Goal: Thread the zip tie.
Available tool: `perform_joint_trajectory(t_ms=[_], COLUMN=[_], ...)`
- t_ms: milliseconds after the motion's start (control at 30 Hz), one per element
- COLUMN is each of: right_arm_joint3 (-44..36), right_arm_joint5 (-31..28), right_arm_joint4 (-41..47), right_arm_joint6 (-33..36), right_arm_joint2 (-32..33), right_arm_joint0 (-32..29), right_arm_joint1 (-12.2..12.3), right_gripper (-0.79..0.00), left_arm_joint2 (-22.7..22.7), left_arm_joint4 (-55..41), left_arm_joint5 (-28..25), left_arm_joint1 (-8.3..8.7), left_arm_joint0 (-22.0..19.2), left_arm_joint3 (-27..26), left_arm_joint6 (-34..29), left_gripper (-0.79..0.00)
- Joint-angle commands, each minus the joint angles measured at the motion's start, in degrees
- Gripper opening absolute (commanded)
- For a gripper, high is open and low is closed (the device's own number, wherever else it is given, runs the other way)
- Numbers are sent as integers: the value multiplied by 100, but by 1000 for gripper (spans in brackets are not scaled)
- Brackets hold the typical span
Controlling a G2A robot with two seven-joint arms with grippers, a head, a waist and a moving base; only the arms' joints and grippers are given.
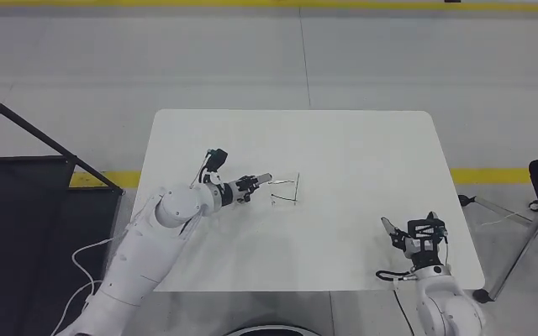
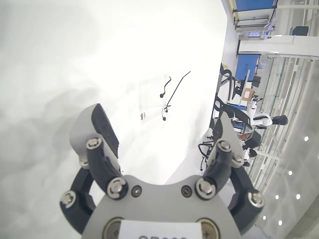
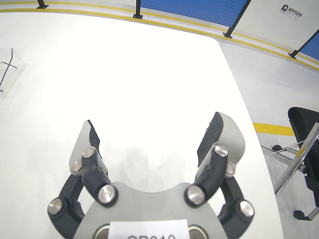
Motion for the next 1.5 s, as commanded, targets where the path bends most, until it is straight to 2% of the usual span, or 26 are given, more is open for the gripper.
perform_joint_trajectory(t_ms=[0,167,233,400,700,1133,1467], right_arm_joint3=[0,0,0,0,0,0,0], right_arm_joint5=[0,0,0,0,0,0,0], right_arm_joint4=[0,0,0,0,0,0,0], right_arm_joint6=[0,0,0,0,0,0,0], right_arm_joint2=[0,0,0,0,0,0,0], right_arm_joint0=[0,0,0,0,0,0,0], right_arm_joint1=[0,0,0,0,0,0,0], right_gripper=[0,0,0,0,0,0,0], left_arm_joint2=[137,348,404,529,598,558,478], left_arm_joint4=[86,53,27,-27,-120,-188,-178], left_arm_joint5=[77,104,112,76,-62,-246,-326], left_arm_joint1=[-30,-107,-135,-200,-259,-279,-267], left_arm_joint0=[-92,-309,-391,-535,-610,-590,-502], left_arm_joint3=[61,311,440,677,856,918,831], left_arm_joint6=[83,207,270,422,501,409,348], left_gripper=[-102,-179,-283,-305,-388,-459,-542])
